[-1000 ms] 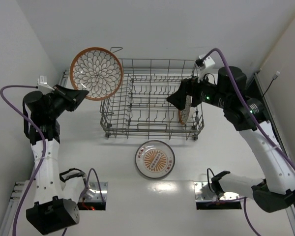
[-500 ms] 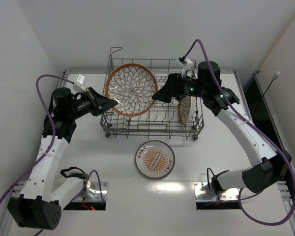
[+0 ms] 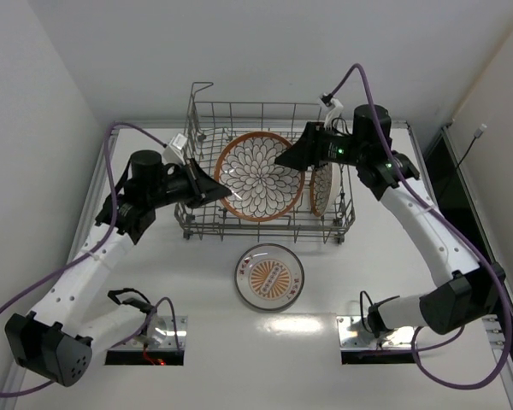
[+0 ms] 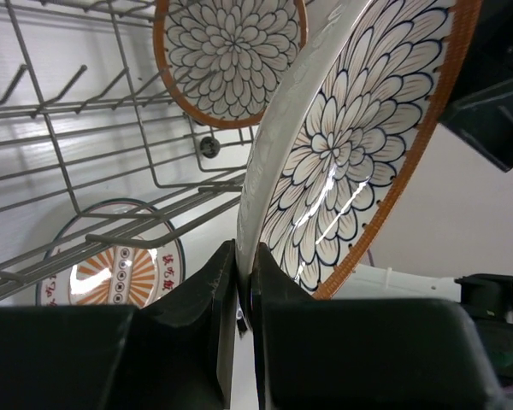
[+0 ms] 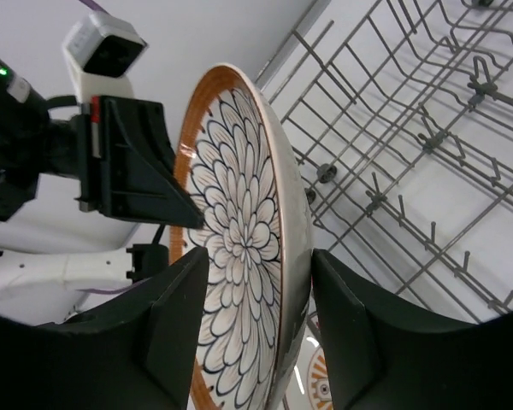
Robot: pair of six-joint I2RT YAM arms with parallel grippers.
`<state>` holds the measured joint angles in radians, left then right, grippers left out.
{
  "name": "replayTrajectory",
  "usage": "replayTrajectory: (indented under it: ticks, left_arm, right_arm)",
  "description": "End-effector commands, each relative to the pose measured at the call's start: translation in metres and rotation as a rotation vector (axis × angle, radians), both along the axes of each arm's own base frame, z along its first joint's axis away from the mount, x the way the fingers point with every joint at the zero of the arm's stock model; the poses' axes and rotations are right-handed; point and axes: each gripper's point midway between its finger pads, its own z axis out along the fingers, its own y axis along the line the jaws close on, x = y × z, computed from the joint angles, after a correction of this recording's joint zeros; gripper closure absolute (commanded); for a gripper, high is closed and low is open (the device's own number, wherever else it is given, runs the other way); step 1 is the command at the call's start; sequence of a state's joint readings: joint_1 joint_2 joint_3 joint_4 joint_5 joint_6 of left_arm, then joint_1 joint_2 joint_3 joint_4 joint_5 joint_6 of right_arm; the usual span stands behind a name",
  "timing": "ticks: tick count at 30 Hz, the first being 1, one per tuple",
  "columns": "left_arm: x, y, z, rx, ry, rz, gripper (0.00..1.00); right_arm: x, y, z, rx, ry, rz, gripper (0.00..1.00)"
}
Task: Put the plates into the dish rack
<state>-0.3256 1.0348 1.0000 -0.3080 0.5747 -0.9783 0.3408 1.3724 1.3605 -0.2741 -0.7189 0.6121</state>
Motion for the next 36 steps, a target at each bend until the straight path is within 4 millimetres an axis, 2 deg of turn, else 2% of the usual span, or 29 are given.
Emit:
replayTrajectory:
  ticks: [1,3,6,8,12,13,16,17,20,22,27,32,35,36]
  left_arm:
    - [0.006,-0.001,0.074,-0.042,-0.241,0.021,1.00]
    - [0.007,0.003,0.075,-0.015,-0.233,0.039,1.00]
    - [0.009,0.005,0.080,0.000,-0.239,0.055,1.00]
    - [0.009,0.005,0.080,0.000,-0.239,0.055,1.00]
    - [0.011,0.005,0.081,0.000,-0.239,0.055,1.00]
    - [0.011,0.005,0.081,0.000,-0.239,0.055,1.00]
    - [0.011,0.005,0.081,0.000,-0.239,0.055,1.00]
    - [0.011,0.005,0.081,0.000,-0.239,0.055,1.00]
    - [0.012,0.006,0.084,0.001,-0.241,0.064,1.00]
    - [0.012,0.006,0.084,0.001,-0.241,0.064,1.00]
    - [0.010,0.003,0.084,0.000,-0.241,0.055,1.00]
    - [0.010,0.000,0.086,-0.008,-0.260,0.047,1.00]
    - [0.008,-0.001,0.086,-0.010,-0.259,0.038,0.97]
    - [0.011,-0.002,0.083,-0.007,-0.251,0.037,0.97]
  right_arm:
    - [-0.008,0.005,-0.003,0.007,-0.006,0.058,0.52]
    - [-0.007,-0.002,-0.010,-0.024,0.015,0.035,0.52]
    - [-0.008,-0.008,-0.020,-0.080,0.015,0.013,0.35]
    - [-0.009,-0.015,-0.025,-0.103,0.025,-0.003,0.30]
    - [-0.008,-0.022,-0.028,-0.130,0.022,-0.024,0.29]
    - [-0.008,-0.023,-0.031,-0.139,0.034,-0.033,0.30]
    - [-0.006,-0.030,-0.035,-0.156,0.034,-0.060,0.46]
    - [-0.005,-0.033,-0.037,-0.164,0.037,-0.065,0.55]
    - [-0.001,-0.040,-0.035,-0.184,0.034,-0.097,0.69]
    - [-0.002,-0.040,-0.032,-0.184,0.034,-0.097,0.74]
    - [0.000,-0.043,-0.030,-0.184,0.035,-0.106,1.00]
    - [-0.004,-0.041,-0.035,-0.187,0.055,-0.082,1.00]
    - [-0.001,-0.048,-0.026,-0.200,0.032,-0.113,1.00]
    - [0.000,-0.048,-0.016,-0.191,0.008,-0.115,1.00]
